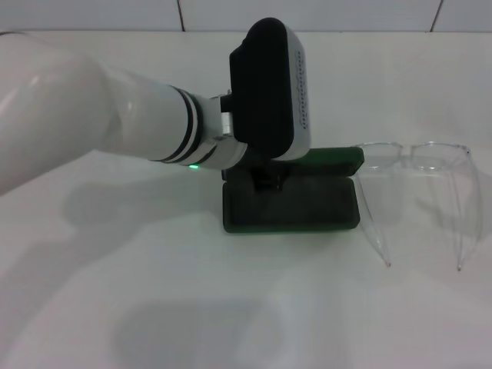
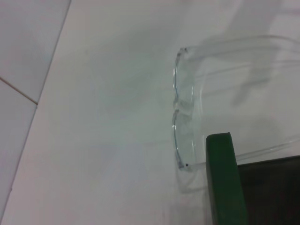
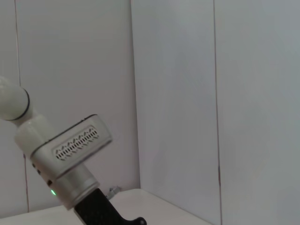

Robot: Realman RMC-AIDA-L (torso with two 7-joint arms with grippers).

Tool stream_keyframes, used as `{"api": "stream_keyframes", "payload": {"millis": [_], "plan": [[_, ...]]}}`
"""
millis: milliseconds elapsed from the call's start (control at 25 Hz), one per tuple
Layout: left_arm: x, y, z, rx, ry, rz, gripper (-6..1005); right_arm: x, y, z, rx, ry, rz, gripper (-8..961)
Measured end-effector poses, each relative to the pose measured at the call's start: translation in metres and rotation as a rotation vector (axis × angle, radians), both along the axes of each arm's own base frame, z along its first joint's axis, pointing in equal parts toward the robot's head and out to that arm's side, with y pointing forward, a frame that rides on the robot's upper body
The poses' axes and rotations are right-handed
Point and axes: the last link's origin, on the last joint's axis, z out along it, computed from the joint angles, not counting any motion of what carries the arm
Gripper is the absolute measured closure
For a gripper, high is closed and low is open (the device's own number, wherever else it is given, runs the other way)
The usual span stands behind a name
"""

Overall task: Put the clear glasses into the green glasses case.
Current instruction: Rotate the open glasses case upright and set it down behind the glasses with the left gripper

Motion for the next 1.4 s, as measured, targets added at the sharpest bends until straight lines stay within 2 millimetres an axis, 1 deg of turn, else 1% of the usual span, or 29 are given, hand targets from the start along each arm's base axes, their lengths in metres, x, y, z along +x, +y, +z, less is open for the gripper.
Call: {"api": "stream_keyframes", "payload": {"millis": [160, 320, 840, 1160, 1400], "plan": [[-0.0019, 0.0076, -0.0043, 0.01, 0.009, -0.004, 910, 0.0004, -0.0009, -0.002, -0.005, 0.009, 0.001, 168], [-0.0004, 0.0103, -0.0043, 0.023, 0.001, -0.016, 913, 0.0014, -0.0018, -0.0036, -0.007, 0.014, 0.003, 170], [-0.0008, 0.008, -0.0053, 0.009, 0.007, -0.013, 918, 0.0019, -0.0023, -0.0038, -0.002, 0.01, 0.008, 178], [0.0011, 0.0103, -0.0037, 0.037, -0.019, -0.019, 867, 0.003, -0.0047, -0.0011, 0.008, 0.016, 0.006, 182], [-0.0009, 0.0105, -0.004, 0.041, -0.022, -0.011, 807, 0.0041, -0.0081, 0.0028, 0.023, 0.026, 0.007, 186]]}}
